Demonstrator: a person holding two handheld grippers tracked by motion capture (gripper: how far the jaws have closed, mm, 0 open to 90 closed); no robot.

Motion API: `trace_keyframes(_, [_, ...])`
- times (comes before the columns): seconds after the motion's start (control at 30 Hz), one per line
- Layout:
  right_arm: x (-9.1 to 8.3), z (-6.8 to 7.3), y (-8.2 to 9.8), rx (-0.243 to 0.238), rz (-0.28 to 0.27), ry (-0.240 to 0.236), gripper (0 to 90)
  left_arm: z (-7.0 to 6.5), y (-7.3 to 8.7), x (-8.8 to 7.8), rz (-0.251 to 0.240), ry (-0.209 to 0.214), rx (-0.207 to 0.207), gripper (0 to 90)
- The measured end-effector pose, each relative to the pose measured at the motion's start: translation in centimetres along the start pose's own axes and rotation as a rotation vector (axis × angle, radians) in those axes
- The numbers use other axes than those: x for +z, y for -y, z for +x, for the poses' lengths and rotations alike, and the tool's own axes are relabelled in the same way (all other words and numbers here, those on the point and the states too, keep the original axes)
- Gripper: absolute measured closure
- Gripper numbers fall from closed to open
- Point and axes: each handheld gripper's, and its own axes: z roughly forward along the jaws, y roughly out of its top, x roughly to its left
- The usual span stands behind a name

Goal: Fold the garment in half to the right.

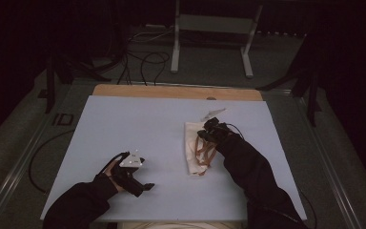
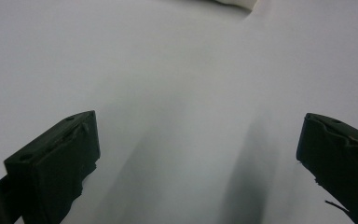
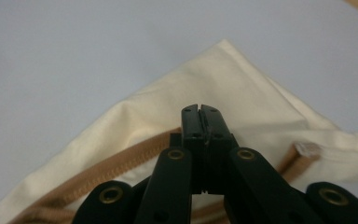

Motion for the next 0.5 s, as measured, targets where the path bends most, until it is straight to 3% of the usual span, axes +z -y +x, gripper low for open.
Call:
trace_keyframes(0.17, [-1.9, -0.4, 1.0, 0.014, -0.041, 0.029, 90.0, 0.1, 0.4, -0.7, -0.032, -0.025, -0.023, 0.1])
trace_keyframes(0.5, [-4.3, -1.6, 3.9, 0.063, -0.066, 0.088, 90.0, 0.4, 1.4, -1.7, -0.03, -0.062, -0.044, 0.1])
